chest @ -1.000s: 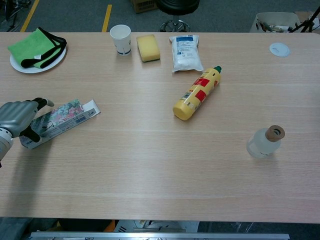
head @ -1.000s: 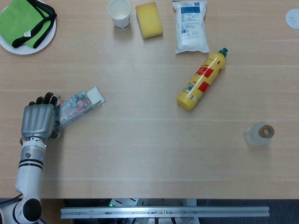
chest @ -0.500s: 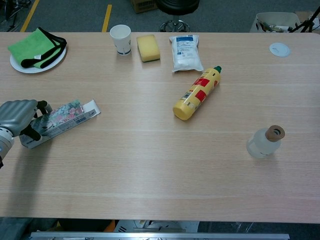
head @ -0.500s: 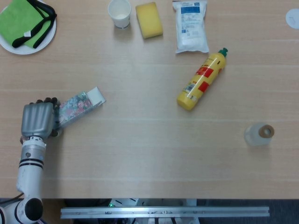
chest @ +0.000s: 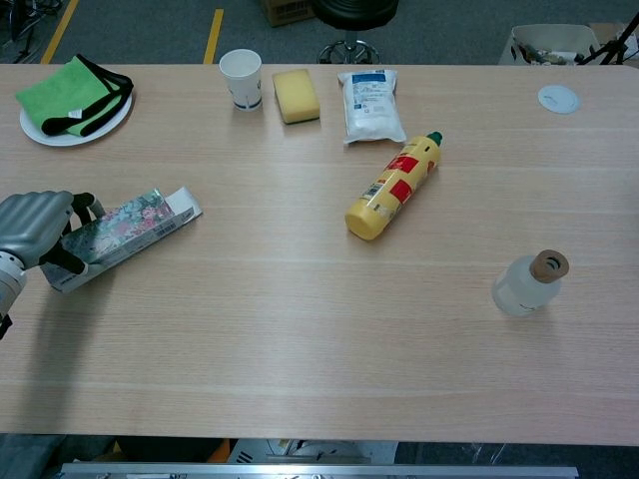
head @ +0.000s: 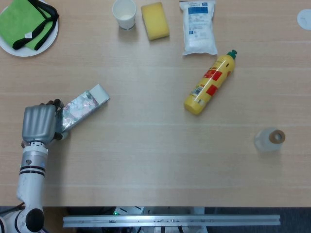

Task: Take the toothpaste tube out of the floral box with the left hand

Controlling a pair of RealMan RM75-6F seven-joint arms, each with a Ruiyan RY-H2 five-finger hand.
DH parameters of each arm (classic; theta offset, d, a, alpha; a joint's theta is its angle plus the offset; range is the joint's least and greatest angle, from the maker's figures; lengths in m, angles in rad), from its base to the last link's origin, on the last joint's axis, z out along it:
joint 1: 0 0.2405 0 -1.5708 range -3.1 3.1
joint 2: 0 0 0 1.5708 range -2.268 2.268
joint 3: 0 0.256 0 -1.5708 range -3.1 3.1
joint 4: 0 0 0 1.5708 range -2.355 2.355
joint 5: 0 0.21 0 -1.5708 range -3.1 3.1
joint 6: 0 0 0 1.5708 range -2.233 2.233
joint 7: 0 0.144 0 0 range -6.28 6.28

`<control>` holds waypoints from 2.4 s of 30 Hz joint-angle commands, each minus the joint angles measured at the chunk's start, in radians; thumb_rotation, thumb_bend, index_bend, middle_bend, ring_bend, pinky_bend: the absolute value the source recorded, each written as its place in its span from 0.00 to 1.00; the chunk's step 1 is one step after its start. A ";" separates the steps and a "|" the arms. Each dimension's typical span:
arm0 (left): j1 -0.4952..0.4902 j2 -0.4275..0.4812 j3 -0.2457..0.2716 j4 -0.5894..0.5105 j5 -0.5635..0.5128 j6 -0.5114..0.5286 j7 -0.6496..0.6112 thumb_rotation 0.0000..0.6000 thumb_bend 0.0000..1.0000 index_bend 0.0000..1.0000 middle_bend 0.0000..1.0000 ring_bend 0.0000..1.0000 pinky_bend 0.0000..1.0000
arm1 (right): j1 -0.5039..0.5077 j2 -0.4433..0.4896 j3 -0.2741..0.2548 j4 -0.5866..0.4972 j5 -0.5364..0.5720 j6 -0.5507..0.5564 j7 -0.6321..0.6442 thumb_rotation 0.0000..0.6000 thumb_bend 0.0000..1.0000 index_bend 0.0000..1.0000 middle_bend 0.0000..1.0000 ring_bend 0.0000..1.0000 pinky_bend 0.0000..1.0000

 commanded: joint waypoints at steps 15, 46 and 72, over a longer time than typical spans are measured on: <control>-0.039 0.219 0.041 -0.229 0.200 0.077 0.191 1.00 0.14 0.63 0.64 0.60 0.67 | 0.002 -0.002 0.001 -0.002 -0.003 0.001 0.000 1.00 0.20 0.23 0.23 0.14 0.17; -0.170 0.428 0.079 -0.210 0.506 0.014 0.630 1.00 0.14 0.69 0.69 0.63 0.68 | 0.001 -0.016 -0.001 0.009 0.003 -0.005 0.010 1.00 0.21 0.23 0.23 0.14 0.17; -0.150 0.446 0.046 -0.196 0.558 0.035 0.597 1.00 0.14 0.70 0.70 0.64 0.69 | 0.002 -0.030 -0.005 0.024 0.009 -0.021 0.020 1.00 0.21 0.23 0.23 0.14 0.17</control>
